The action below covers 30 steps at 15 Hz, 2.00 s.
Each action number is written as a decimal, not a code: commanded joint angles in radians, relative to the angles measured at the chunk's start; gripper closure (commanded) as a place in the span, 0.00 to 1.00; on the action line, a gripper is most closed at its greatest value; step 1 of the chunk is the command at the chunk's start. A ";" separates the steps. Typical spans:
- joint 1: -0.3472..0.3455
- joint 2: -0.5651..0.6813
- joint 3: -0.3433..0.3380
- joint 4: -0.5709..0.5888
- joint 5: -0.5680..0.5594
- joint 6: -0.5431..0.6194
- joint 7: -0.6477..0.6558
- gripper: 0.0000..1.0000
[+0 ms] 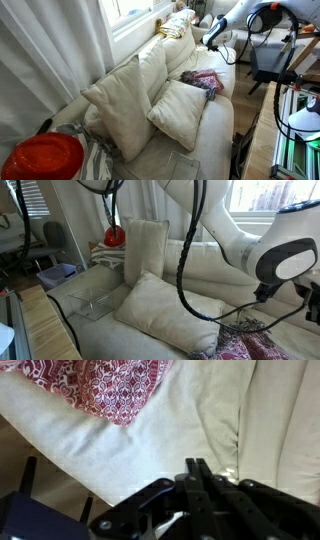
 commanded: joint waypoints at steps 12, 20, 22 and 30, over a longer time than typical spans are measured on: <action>-0.040 0.231 0.246 0.083 0.039 -0.043 -0.265 0.04; -0.018 0.155 0.119 -0.013 -0.026 -0.160 -0.235 0.00; -0.010 0.125 0.087 -0.051 -0.038 -0.244 -0.255 0.00; -0.057 0.185 0.161 -0.027 0.004 -0.421 -0.406 0.00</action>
